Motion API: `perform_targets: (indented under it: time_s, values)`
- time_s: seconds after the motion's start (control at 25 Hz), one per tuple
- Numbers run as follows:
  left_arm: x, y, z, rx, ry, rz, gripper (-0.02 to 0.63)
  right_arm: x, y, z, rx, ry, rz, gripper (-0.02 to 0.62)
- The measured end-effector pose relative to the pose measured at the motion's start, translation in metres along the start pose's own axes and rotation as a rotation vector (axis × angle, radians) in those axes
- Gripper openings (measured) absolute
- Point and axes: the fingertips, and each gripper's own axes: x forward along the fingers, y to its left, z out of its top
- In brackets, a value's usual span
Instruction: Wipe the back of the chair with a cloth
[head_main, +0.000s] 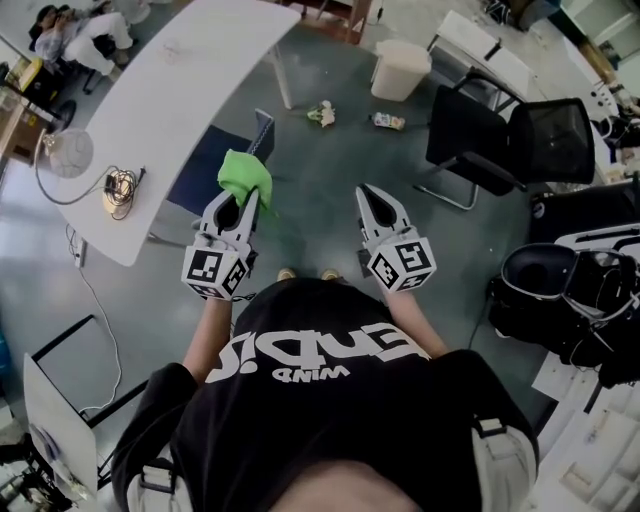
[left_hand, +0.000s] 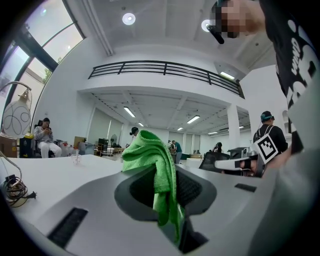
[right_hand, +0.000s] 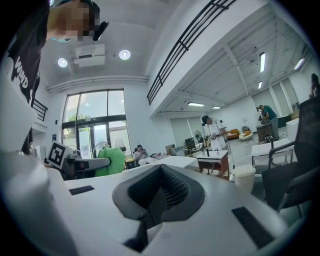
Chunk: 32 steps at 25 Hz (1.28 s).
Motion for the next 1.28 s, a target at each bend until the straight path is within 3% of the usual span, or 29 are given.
perform_targets:
  time_s: [1.28]
  values:
    - [0.000,0.003,-0.001,-0.034,0.021,0.011,0.069,0.011,-0.005,0.001,-0.016,0.012,-0.007,-0.005]
